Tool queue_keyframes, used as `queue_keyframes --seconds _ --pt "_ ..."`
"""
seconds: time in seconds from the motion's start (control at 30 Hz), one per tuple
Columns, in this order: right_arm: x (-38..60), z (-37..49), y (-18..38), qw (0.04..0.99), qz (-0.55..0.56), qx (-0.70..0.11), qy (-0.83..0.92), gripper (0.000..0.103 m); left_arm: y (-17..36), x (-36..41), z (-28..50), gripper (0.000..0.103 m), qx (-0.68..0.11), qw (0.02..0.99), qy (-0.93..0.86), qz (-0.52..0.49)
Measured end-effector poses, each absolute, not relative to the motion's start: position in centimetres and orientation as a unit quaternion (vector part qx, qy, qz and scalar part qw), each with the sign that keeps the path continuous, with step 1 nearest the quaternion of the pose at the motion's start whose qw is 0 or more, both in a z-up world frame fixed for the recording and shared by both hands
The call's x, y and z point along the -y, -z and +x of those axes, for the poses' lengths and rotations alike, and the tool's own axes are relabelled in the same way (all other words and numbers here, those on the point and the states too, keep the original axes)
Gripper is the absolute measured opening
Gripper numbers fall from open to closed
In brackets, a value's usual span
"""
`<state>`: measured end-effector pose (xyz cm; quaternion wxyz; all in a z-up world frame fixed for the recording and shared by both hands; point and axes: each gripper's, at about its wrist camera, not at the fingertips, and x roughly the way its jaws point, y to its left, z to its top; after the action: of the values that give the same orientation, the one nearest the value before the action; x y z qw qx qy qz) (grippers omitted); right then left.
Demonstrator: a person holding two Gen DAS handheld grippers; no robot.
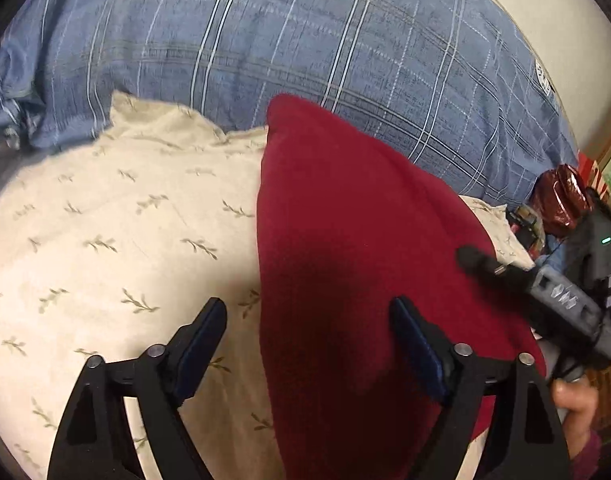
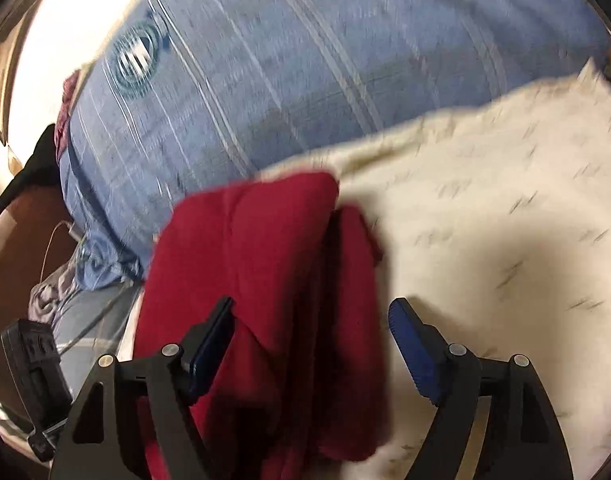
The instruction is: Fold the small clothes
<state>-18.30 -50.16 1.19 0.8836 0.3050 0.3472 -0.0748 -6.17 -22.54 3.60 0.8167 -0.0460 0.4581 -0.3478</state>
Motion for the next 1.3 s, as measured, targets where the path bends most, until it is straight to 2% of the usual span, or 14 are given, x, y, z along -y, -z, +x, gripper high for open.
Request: queue_keyframes --seconds 0.1,0.13,0.17,0.23,0.27,0.4,0.47,0.67,0.8,0.9,0.97,1.07,1.2,1.3 --pt "49.6 -17.6 -0.6 0.894 0.29 -0.336 0.059 0.081 -2.5 22.6 -4.8 0.09 -0.48 0.798 0.358 -0.068" --pt "49.2 -17.2 -0.4 0.894 0.284 -0.342 0.051 0.078 -2.2 22.8 -4.3 0.09 -0.485 0.793 0.361 -0.076" --pt "48.8 -17.0 -0.4 0.897 0.276 -0.342 0.047 0.069 -2.1 22.9 -4.0 0.087 -0.485 0.791 0.365 -0.08" --pt "48.4 -16.9 -0.5 0.9 0.27 -0.34 0.036 0.056 -2.1 23.3 -3.7 0.068 -0.481 0.785 0.382 -0.08" --pt "48.2 -16.9 -0.7 0.9 0.274 -0.337 0.034 0.051 -2.0 23.6 -3.6 0.062 -0.48 0.784 0.386 -0.08" --pt "46.3 -17.8 -2.8 0.918 0.234 -0.316 0.051 0.044 -3.4 23.2 -3.9 0.047 -0.466 0.792 0.389 -0.069" --pt "45.0 -18.2 -4.0 0.925 0.222 -0.308 0.039 0.044 -4.6 22.3 -4.6 0.045 -0.463 0.79 0.393 -0.076" --pt "42.2 -20.5 -5.2 0.906 0.254 -0.338 -0.024 0.047 -7.8 17.2 -9.4 0.045 -0.459 0.804 0.372 -0.064" --pt "40.3 -21.0 -3.9 0.883 0.234 -0.406 -0.003 0.049 -5.5 15.4 -10.6 0.051 -0.501 0.804 0.319 -0.03" --pt "40.3 -22.6 -5.3 0.891 0.241 -0.383 0.02 0.053 -5.9 14.3 -10.4 0.053 -0.502 0.81 0.302 -0.037" --pt "40.1 -23.8 -7.2 0.906 0.233 -0.353 0.025 0.054 -7.9 13.9 -10.1 0.053 -0.473 0.832 0.288 -0.038" --pt "38.7 -24.3 -9.3 0.925 0.21 -0.317 0.001 0.056 -10.5 14.1 -9.1 0.061 -0.428 0.862 0.271 -0.028" --pt "36.2 -21.8 -8.3 0.924 0.182 -0.336 -0.022 0.056 -9.5 16.5 -6.6 0.063 -0.434 0.865 0.251 -0.001" --pt "35.8 -18.6 -6.2 0.917 0.159 -0.366 -0.005 0.05 -7.3 19.0 -4.6 0.065 -0.438 0.868 0.233 0.017"
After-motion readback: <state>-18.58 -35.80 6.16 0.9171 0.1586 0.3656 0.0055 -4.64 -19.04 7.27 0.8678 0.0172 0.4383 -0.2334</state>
